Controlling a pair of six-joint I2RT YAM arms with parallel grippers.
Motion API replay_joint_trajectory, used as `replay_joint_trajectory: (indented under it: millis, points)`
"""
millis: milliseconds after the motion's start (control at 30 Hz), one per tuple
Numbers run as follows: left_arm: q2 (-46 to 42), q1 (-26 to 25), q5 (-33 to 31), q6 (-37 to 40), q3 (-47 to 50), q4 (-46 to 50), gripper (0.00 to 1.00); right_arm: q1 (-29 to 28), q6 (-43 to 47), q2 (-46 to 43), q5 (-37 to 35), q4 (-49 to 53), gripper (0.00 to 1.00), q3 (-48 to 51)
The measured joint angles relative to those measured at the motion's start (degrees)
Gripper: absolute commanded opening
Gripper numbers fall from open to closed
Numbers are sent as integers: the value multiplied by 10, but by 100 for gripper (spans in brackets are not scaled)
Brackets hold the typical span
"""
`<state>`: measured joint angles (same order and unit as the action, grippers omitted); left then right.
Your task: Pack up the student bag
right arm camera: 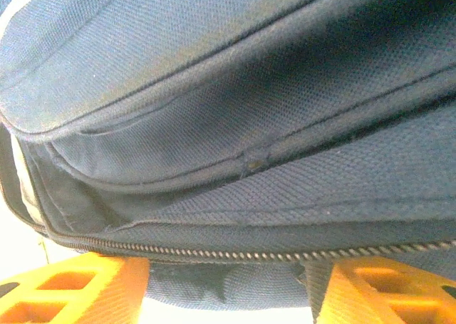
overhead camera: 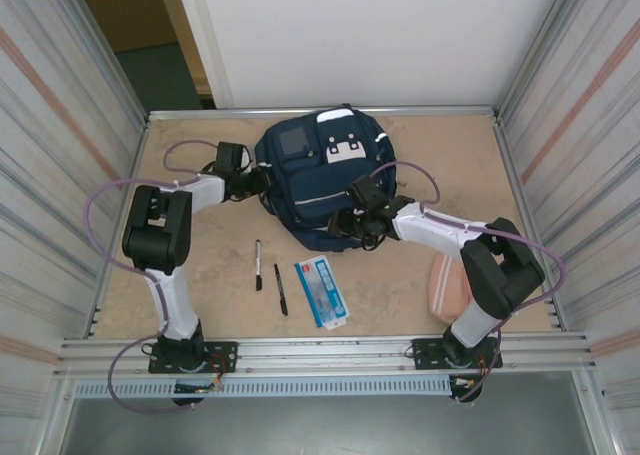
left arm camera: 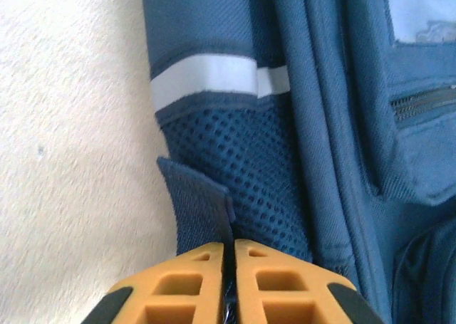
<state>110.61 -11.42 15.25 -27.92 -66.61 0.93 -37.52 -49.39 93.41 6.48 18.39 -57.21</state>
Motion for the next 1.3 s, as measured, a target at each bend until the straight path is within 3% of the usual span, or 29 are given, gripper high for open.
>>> replay_joint_trajectory:
  millis: [133,300,400,433,467,500,733,833,1033,1300]
  points:
    - [-42,-7,-15,-30,26,32,0,21,29,-2,-12,-6,41,5]
    - [-104,-40,-16,-60,53,50,0,58,65,4,-17,-24,29,4]
    - [-120,-63,-11,-80,63,48,1,87,78,14,-19,-30,16,1]
    - [-124,-68,-11,-86,69,48,13,98,82,15,-19,-32,11,1]
    - [-128,-73,-11,-92,76,49,31,110,82,15,-18,-33,5,1]
    - [-129,-75,-12,-97,79,54,41,122,81,15,-16,-34,1,1]
    - [-131,-48,-77,-120,58,125,59,173,83,-1,-3,-47,0,18]
    - [-128,-34,-98,-126,26,159,59,173,83,-24,-2,-47,0,29]
    - [-60,-40,-57,-129,-57,118,60,177,95,-46,1,-47,0,39]
    - [15,-45,-56,-150,-76,108,58,182,110,-60,23,-55,0,55]
